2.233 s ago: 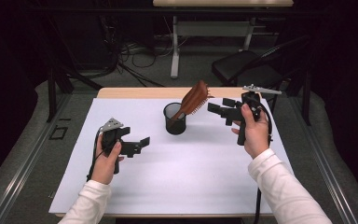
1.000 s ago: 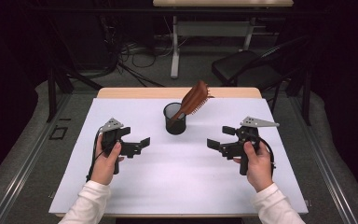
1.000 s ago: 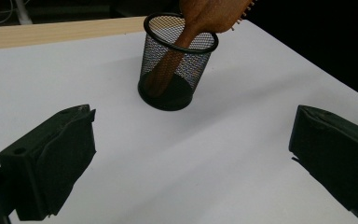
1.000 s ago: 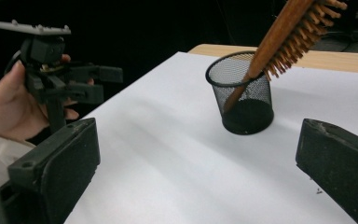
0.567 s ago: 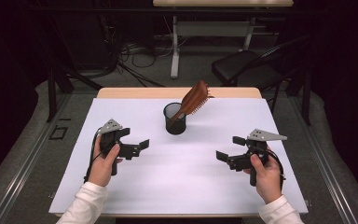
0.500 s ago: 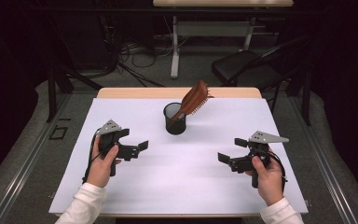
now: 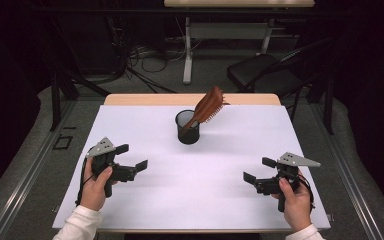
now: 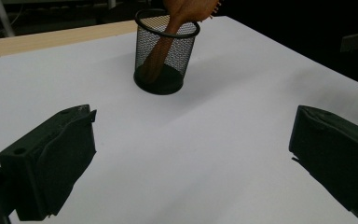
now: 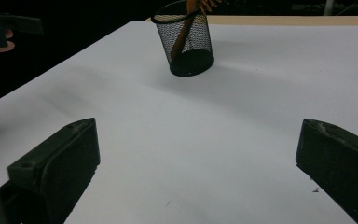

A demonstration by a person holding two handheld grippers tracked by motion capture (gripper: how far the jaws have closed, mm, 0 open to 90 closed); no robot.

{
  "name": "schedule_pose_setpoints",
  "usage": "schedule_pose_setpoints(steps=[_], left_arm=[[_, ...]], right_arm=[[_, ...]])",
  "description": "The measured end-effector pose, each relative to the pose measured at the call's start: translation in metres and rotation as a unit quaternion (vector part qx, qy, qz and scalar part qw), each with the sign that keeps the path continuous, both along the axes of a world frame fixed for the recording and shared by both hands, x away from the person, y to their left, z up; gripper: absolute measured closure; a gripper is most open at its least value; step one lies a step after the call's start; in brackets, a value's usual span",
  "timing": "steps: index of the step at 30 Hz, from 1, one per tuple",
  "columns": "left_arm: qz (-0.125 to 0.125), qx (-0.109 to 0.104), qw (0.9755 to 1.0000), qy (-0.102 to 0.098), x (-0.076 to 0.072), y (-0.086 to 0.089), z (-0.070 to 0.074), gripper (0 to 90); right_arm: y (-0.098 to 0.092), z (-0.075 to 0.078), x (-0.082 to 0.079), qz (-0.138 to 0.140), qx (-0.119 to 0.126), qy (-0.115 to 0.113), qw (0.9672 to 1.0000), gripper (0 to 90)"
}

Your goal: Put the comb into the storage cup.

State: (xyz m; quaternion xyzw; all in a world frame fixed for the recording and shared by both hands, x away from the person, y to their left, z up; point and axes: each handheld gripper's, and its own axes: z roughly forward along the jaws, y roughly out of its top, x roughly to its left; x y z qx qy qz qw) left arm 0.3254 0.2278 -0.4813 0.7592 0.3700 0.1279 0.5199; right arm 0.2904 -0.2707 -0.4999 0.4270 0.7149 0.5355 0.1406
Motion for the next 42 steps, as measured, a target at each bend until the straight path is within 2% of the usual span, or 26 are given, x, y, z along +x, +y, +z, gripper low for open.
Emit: schedule_pose_setpoints(steps=[9,12,17,22,24,31,42], left_arm=[[0.005,-0.002,1.0,-0.003,-0.015,0.014,-0.016,0.5],[0.008,0.0,0.9999,-0.008,-0.018,0.018,-0.02,0.5],[0.013,-0.006,0.9998,-0.017,-0.023,0.023,-0.027,0.5],[0.016,-0.008,0.9996,-0.022,-0.023,0.027,-0.034,0.5],[0.018,-0.016,0.9995,-0.02,-0.022,0.029,-0.038,0.5],[0.026,-0.01,0.9995,-0.017,-0.019,0.032,-0.046,0.5],[0.026,-0.007,0.9995,-0.014,-0.018,0.033,-0.05,0.5]], right_arm=[[-0.003,-0.009,-0.005,-0.01,0.003,-0.001,0.9999,0.0],[-0.004,-0.013,-0.006,-0.013,-0.002,0.001,0.9999,0.0],[-0.004,-0.018,-0.009,-0.021,0.005,-0.001,0.9998,0.0],[-0.005,-0.024,-0.01,-0.025,-0.001,-0.003,0.9997,0.0],[-0.005,-0.026,-0.011,-0.026,-0.005,-0.003,0.9996,0.0],[-0.006,-0.034,-0.009,-0.032,-0.005,0.002,0.9995,0.0],[-0.008,-0.036,-0.009,-0.036,-0.01,0.0,0.9993,0.0]])
